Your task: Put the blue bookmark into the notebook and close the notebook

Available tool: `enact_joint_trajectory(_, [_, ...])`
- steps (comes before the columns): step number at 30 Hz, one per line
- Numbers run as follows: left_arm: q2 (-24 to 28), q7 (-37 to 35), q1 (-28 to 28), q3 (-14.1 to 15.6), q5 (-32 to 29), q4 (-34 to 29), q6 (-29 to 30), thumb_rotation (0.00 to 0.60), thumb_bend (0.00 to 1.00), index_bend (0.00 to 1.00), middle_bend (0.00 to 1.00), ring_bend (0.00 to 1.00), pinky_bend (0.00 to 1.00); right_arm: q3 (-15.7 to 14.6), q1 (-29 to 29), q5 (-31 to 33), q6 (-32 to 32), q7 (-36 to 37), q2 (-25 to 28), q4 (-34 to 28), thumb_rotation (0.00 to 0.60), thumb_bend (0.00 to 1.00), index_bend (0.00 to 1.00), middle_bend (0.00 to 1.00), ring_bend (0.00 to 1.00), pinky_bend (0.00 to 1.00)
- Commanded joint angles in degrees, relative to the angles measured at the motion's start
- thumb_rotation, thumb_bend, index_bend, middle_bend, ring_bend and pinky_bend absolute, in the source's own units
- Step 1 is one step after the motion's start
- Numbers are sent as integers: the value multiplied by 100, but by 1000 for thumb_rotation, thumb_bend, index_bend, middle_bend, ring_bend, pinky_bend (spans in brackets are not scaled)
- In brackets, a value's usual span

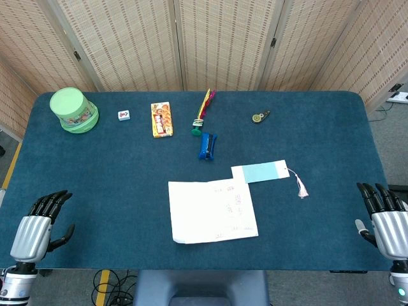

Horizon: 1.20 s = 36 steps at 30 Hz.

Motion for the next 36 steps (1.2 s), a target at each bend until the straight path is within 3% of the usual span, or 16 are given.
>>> enact_joint_trajectory(1, [-5, -6, 1, 2, -2, 11, 0, 600, 391, 173, 163, 159, 185, 12, -13, -34, 15, -18, -3, -9, 600, 233, 0, 140, 109, 226])
enact_joint_trajectory(12, [10, -97, 28, 19, -26, 77, 14, 600, 392, 173, 163, 159, 185, 179, 180, 115, -415, -152, -109, 22, 600, 233, 0, 156, 119, 227])
enact_joint_trajectory(16, [9, -135, 26, 27, -16, 100, 9, 600, 392, 173, 163, 159, 185, 304, 553, 245, -1018, -393, -137, -72, 600, 232, 0, 156, 119, 227])
enact_joint_trajectory(21, [26, -188, 49, 66, -13, 154, 1, 600, 392, 173, 163, 159, 185, 544, 1283, 658, -2210, -778, -284, -80, 600, 232, 0, 171, 119, 227])
enact_joint_trajectory(27, [83, -250, 107, 75, -52, 179, 57, 600, 392, 174, 163, 159, 185, 775, 2103, 967, -3273, -988, -765, 373, 600, 232, 0, 173, 116, 227])
enact_joint_trajectory(36, [141, -296, 146, 77, -115, 210, 56, 600, 391, 174, 163, 159, 184, 982, 3084, 1663, -4471, -1543, -1583, 1175, 600, 207, 0, 53, 6, 180])
